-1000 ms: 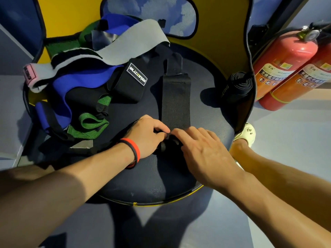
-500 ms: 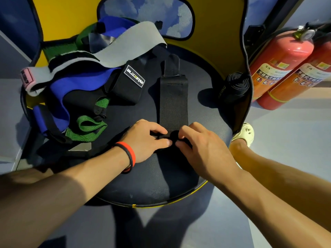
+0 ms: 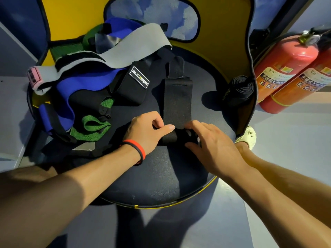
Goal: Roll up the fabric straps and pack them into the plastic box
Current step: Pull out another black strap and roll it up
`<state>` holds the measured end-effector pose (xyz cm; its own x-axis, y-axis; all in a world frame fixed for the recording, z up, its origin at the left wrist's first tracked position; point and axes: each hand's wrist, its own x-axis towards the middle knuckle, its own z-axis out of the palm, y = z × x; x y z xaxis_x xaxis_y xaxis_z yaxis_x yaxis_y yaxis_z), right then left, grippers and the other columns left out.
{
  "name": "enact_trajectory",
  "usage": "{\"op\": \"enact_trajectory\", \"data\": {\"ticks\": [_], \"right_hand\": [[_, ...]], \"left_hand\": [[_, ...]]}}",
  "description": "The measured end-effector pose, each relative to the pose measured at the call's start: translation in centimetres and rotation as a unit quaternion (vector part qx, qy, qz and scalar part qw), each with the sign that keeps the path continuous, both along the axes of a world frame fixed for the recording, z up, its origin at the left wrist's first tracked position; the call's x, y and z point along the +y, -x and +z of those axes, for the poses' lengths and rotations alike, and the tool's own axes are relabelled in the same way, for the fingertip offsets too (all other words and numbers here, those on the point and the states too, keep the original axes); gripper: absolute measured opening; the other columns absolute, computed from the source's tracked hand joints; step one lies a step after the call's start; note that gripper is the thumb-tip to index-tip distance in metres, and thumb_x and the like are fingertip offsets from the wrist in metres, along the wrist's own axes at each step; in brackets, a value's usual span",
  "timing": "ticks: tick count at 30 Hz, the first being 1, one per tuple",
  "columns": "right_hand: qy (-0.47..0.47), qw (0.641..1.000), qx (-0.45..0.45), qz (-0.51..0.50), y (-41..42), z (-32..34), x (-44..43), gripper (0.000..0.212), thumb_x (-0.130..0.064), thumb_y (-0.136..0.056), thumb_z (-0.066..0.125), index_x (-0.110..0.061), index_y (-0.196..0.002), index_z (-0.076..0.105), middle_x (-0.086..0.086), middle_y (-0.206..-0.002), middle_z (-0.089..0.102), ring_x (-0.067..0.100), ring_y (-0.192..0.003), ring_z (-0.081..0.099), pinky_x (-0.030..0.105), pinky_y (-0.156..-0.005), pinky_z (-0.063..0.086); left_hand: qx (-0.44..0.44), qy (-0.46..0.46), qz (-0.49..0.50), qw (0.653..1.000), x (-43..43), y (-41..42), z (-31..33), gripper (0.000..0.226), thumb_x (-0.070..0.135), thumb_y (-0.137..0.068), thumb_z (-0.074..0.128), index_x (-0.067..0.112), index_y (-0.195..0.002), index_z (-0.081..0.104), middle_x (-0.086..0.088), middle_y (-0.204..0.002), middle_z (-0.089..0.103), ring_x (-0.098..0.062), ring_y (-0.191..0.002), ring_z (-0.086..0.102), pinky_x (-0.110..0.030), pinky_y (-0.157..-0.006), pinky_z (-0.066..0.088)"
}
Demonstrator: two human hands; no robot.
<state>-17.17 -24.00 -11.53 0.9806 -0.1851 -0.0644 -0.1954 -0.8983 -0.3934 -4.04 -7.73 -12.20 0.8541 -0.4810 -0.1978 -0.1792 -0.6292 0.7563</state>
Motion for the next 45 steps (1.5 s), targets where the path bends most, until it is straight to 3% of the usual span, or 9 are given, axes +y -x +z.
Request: {"op": "enact_trajectory", "data": {"ticks": [5,9,13,17,20,25,30,35,45], "right_hand": [[-0.028,0.999,-0.032,-0.028,0.0,-0.4,-0.2,0.037,-0.033,-0.094,0.069,-0.026,-0.13,0.061,-0.001,-0.116,0.063,0.022,-0.105,0.056,0.036,-0.083,0.051],[-0.053,0.997,-0.043,-0.042,-0.3,-0.7,-0.6,0.035,-0.034,-0.096,0.066,-0.026,-0.13,0.065,0.001,-0.11,0.065,0.021,-0.101,0.058,0.036,-0.082,0.051],[-0.029,0.997,-0.047,-0.048,-0.3,-0.9,-0.5,0.035,-0.038,-0.099,0.06,-0.026,-0.132,0.061,0.001,-0.108,0.065,0.024,-0.098,0.056,0.042,-0.082,0.051],[-0.051,0.994,-0.049,-0.082,-0.3,-0.7,-0.5,0.028,-0.045,-0.095,0.063,-0.026,-0.116,0.06,-0.005,-0.092,0.061,0.019,-0.086,0.05,0.037,-0.071,0.041],[-0.067,0.995,0.011,-0.07,-0.2,0.3,-1.5,0.03,-0.049,-0.091,0.067,-0.028,-0.112,0.068,-0.005,-0.092,0.067,0.019,-0.085,0.059,0.039,-0.073,0.05],[-0.121,0.987,0.103,-0.034,0.1,1.2,-2.5,0.031,-0.051,-0.087,0.07,-0.025,-0.101,0.078,0.001,-0.086,0.072,0.021,-0.078,0.066,0.047,-0.071,0.056],[-0.128,0.986,0.075,-0.074,0.0,1.1,-2.2,0.036,-0.056,-0.091,0.064,-0.025,-0.105,0.075,0.0,-0.095,0.073,0.019,-0.087,0.066,0.043,-0.076,0.056],[-0.035,0.995,-0.072,-0.052,0.0,0.6,-0.8,0.028,-0.052,-0.091,0.058,-0.025,-0.095,0.063,-0.006,-0.089,0.06,0.017,-0.079,0.056,0.038,-0.069,0.049],[-0.023,0.999,-0.034,0.01,0.2,0.4,0.0,0.043,-0.034,-0.084,0.079,-0.025,-0.117,0.054,-0.001,-0.113,0.053,0.031,-0.093,0.058,0.046,-0.076,0.051]], "left_hand": [[-0.032,0.002,0.005,0.999,-0.1,0.5,0.1,0.024,0.042,-0.085,0.076,0.023,-0.075,0.066,0.006,-0.079,0.066,-0.007,-0.075,0.062,-0.019,-0.064,0.046],[-0.007,0.016,0.009,1.0,0.3,0.8,0.3,0.014,0.043,-0.083,0.076,0.031,-0.09,0.072,0.011,-0.097,0.066,-0.01,-0.084,0.066,-0.027,-0.077,0.056],[0.003,-0.01,-0.007,1.0,0.8,0.9,1.1,0.031,0.039,-0.073,0.085,0.035,-0.101,0.072,0.018,-0.094,0.069,0.002,-0.091,0.062,-0.008,-0.071,0.043],[0.021,-0.019,0.003,1.0,0.7,0.5,1.4,0.033,0.038,-0.07,0.088,0.036,-0.1,0.076,0.017,-0.091,0.071,0.002,-0.09,0.064,-0.006,-0.068,0.038],[0.048,-0.036,-0.021,0.998,1.1,0.6,1.6,0.033,0.041,-0.068,0.088,0.036,-0.099,0.078,0.017,-0.087,0.073,0.007,-0.084,0.064,-0.002,-0.065,0.038],[0.107,-0.067,-0.059,0.99,1.7,1.3,1.8,0.026,0.042,-0.068,0.088,0.031,-0.09,0.08,0.011,-0.072,0.074,-0.002,-0.07,0.069,-0.018,-0.07,0.049],[0.205,-0.007,0.0,0.979,1.0,1.1,2.4,0.019,0.024,-0.079,0.085,0.012,-0.09,0.075,-0.01,-0.072,0.076,-0.023,-0.07,0.076,-0.038,-0.075,0.064],[0.158,-0.038,-0.01,0.987,0.7,0.5,2.1,0.024,0.045,-0.085,0.076,0.022,-0.085,0.074,-0.007,-0.067,0.074,-0.014,-0.061,0.073,-0.026,-0.059,0.049],[0.054,-0.026,0.007,0.998,-0.1,-0.4,1.1,0.026,0.047,-0.085,0.075,0.023,-0.076,0.07,0.002,-0.065,0.072,-0.004,-0.053,0.064,-0.029,-0.061,0.054]]}}
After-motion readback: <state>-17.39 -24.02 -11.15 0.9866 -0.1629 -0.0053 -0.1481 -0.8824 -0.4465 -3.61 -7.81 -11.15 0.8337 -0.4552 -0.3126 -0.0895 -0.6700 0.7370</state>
